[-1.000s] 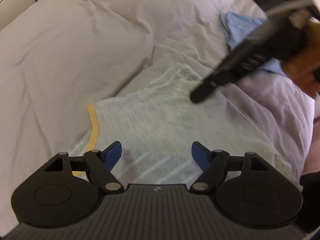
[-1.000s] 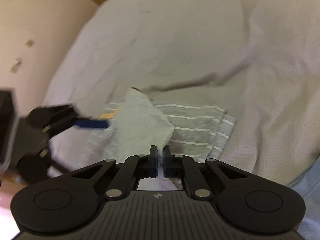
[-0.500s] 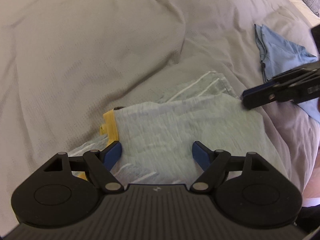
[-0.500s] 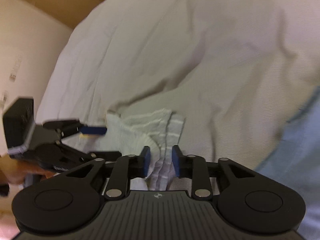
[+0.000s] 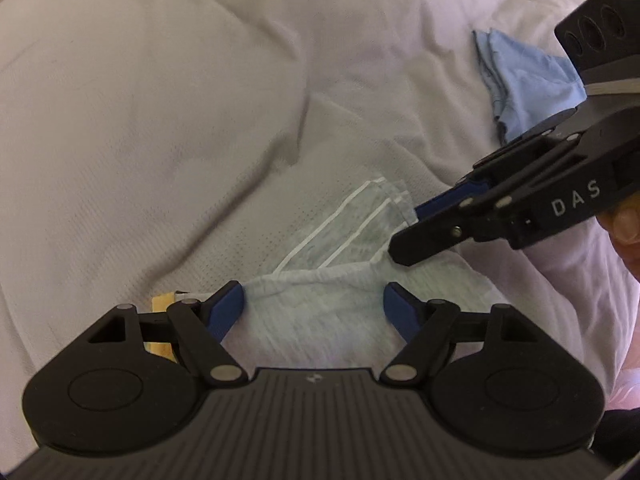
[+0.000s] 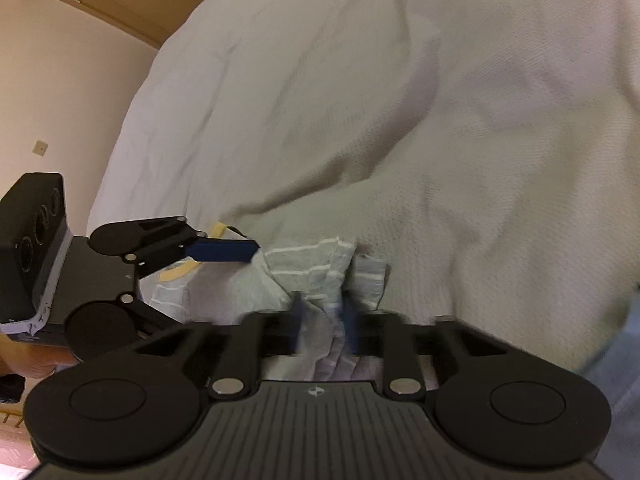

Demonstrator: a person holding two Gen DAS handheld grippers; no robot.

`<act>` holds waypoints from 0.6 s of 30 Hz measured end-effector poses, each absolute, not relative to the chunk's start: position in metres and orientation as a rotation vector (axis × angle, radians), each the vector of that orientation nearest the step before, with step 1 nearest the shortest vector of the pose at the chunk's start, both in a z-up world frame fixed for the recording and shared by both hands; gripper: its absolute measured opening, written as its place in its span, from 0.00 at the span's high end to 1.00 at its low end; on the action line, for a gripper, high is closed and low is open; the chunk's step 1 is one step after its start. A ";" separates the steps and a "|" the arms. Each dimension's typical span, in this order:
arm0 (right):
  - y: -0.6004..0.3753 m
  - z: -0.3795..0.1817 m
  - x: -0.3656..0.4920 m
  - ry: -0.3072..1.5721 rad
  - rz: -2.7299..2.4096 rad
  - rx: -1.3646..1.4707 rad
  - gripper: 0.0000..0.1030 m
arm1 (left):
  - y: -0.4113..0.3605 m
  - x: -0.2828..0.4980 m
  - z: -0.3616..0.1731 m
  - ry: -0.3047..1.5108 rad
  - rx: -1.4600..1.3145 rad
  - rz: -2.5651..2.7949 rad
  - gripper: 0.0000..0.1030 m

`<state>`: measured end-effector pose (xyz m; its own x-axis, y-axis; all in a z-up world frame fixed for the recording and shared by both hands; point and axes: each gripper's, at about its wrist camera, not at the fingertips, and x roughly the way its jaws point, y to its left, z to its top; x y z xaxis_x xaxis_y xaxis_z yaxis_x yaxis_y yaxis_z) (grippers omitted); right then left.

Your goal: Fold clothes

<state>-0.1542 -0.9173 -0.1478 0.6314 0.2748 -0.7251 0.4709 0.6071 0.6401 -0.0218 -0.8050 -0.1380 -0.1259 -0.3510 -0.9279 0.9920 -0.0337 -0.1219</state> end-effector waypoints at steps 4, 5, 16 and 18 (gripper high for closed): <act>-0.916 -0.133 -0.165 0.880 -0.151 0.915 0.96 | -0.796 -0.026 -0.122 0.946 0.892 -1.486 0.28; -0.916 -0.130 -0.168 0.873 -0.160 0.911 0.98 | -0.792 -0.027 -0.117 0.921 0.891 -1.500 0.28; -0.911 -0.123 -0.210 0.824 -0.301 1.022 0.75 | -0.778 -0.035 -0.110 0.896 0.910 -1.516 0.30; -0.899 -0.122 -0.218 0.821 -0.278 1.053 0.71 | -0.772 -0.039 -0.105 0.884 0.912 -1.523 0.30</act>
